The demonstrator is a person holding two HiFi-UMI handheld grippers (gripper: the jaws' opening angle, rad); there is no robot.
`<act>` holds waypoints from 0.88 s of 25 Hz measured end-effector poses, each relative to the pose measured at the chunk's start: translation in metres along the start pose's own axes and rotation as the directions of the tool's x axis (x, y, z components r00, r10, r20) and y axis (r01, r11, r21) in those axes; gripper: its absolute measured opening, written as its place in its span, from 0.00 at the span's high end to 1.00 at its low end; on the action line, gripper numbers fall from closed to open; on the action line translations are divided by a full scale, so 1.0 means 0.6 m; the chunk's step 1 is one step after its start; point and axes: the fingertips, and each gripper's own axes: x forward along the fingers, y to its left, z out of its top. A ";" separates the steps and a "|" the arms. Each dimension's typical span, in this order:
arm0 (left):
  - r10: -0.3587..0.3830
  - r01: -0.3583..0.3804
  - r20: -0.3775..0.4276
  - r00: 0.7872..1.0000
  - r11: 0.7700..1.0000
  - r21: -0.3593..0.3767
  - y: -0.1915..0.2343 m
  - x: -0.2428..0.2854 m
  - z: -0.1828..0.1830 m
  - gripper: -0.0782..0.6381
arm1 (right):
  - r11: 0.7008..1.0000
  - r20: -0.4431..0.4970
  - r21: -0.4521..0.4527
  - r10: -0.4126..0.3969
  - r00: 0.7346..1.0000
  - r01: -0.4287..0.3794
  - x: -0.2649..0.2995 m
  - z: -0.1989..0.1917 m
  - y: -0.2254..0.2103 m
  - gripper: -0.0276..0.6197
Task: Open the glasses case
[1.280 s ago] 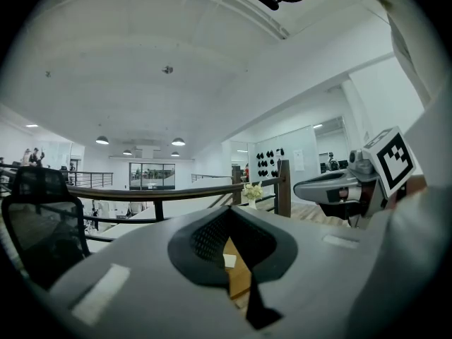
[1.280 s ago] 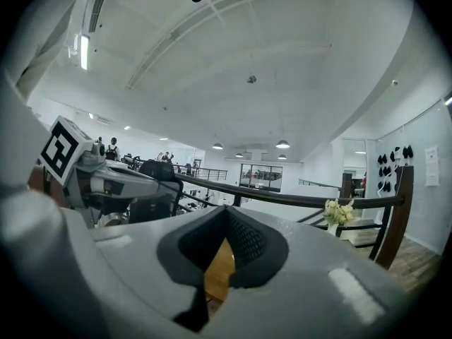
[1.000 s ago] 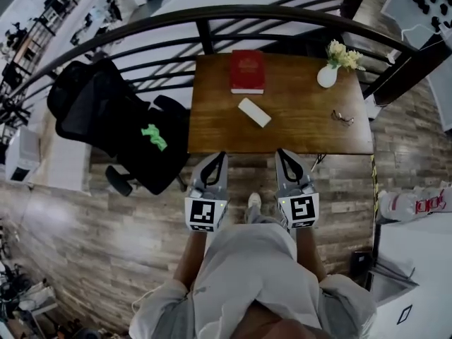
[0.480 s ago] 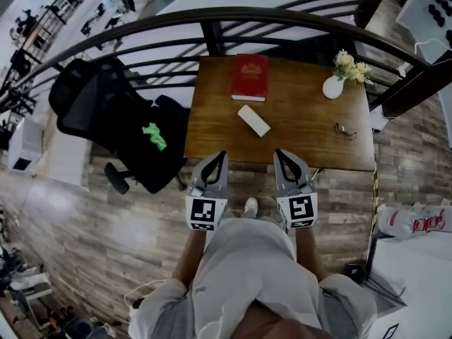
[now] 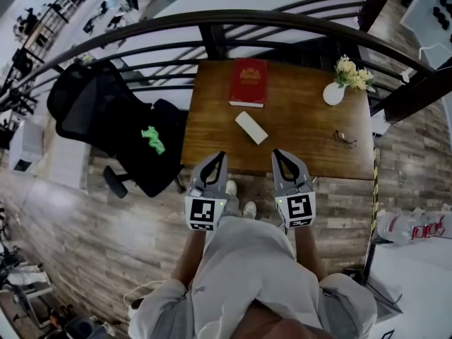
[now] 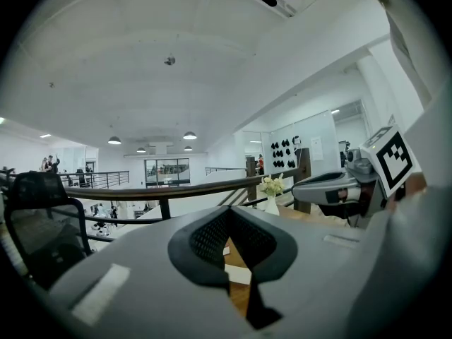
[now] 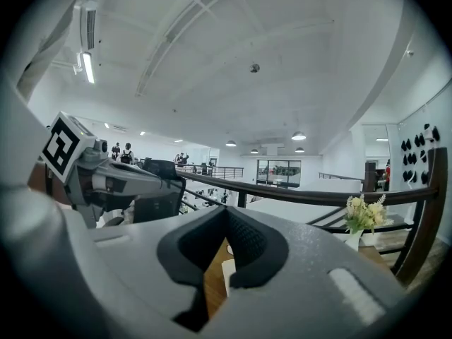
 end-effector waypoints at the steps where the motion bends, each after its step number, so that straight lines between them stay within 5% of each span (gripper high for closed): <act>1: 0.003 -0.003 -0.003 1.000 1.000 -0.002 0.003 0.006 -0.002 0.86 | 1.000 -0.003 0.001 0.001 1.000 -0.001 0.005 -0.002 -0.003 0.95; 22: -0.072 0.072 0.001 0.997 0.996 -0.043 0.133 0.175 -0.027 0.86 | 0.998 -0.097 0.000 -0.064 0.993 0.064 0.184 -0.034 -0.052 0.95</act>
